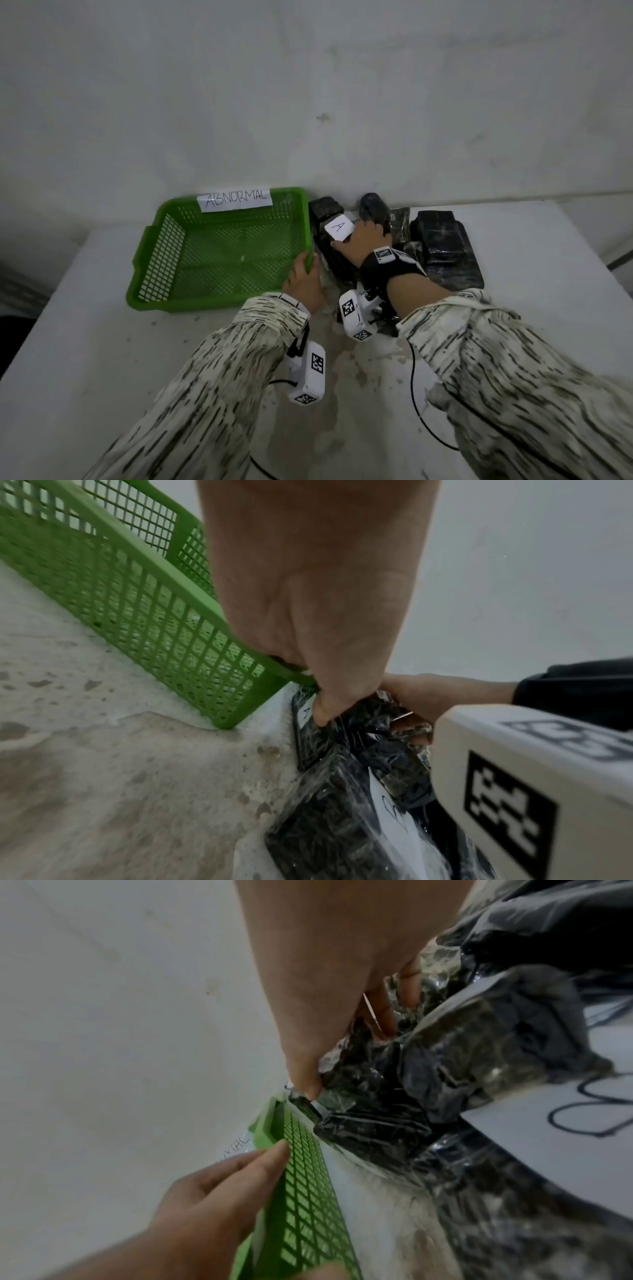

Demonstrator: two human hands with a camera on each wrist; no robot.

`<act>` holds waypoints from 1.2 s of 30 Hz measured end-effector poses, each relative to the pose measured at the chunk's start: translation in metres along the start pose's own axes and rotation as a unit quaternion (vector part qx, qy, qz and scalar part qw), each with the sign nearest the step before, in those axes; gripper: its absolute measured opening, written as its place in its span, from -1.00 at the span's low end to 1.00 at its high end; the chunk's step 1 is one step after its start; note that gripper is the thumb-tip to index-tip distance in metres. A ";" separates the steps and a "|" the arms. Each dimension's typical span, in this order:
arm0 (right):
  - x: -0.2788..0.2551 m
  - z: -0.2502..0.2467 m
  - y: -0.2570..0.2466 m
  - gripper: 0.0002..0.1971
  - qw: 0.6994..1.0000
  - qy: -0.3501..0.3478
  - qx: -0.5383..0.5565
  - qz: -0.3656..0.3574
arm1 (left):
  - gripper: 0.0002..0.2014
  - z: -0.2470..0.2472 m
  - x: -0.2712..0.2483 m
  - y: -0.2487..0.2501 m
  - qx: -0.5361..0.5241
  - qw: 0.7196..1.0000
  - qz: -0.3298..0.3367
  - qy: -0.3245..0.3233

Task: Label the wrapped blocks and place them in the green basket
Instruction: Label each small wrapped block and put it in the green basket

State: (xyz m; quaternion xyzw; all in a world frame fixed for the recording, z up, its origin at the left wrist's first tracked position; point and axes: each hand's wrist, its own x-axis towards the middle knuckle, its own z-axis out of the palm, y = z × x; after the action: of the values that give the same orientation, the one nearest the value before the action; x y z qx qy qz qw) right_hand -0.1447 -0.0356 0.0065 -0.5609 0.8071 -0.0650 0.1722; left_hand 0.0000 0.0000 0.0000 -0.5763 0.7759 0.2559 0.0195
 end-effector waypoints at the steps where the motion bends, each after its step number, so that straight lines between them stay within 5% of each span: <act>1: -0.004 -0.003 -0.001 -0.27 1.000 -0.003 0.003 -0.002 | -0.30 0.001 0.000 -0.001 -0.001 1.000 -0.002 -0.006; 6: -0.016 -0.012 0.005 -0.34 0.987 0.042 0.155 -0.024 | -0.40 -0.001 0.003 0.000 -0.027 0.997 -0.006 0.068; 10: -0.038 -0.020 0.022 -0.50 0.941 0.048 0.317 -0.110 | -0.60 -0.014 0.006 0.004 -0.235 0.958 0.004 0.164; 13: -0.059 -0.025 0.031 -0.51 0.917 0.006 0.369 -0.153 | -0.64 -0.019 -0.001 0.011 -0.417 0.900 0.016 0.125; 20: -0.091 -0.025 0.033 -0.46 0.890 -0.090 0.429 -0.128 | -0.52 -0.014 -0.018 0.015 -0.497 0.867 -0.001 0.034; 24: -0.104 -0.023 0.024 -0.60 0.794 -0.114 0.597 -0.033 | -0.50 -0.016 -0.024 0.013 -0.580 0.813 -0.030 0.047; 26: -0.106 -0.019 0.020 -0.71 0.761 -0.131 0.636 0.003 | -0.46 -0.015 -0.025 0.011 -0.556 0.830 -0.026 0.040; 36: -0.104 -0.007 0.023 -0.89 0.790 -0.045 0.610 -0.037 | -0.62 -0.017 -0.033 0.011 -0.554 0.831 -0.029 -0.027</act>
State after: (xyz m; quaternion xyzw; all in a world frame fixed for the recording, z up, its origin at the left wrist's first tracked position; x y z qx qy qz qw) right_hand -0.1348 0.0684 0.0278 -0.3709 0.5693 -0.5250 0.5126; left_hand 0.0059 0.0244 0.0296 -0.5055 0.4861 0.6578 -0.2748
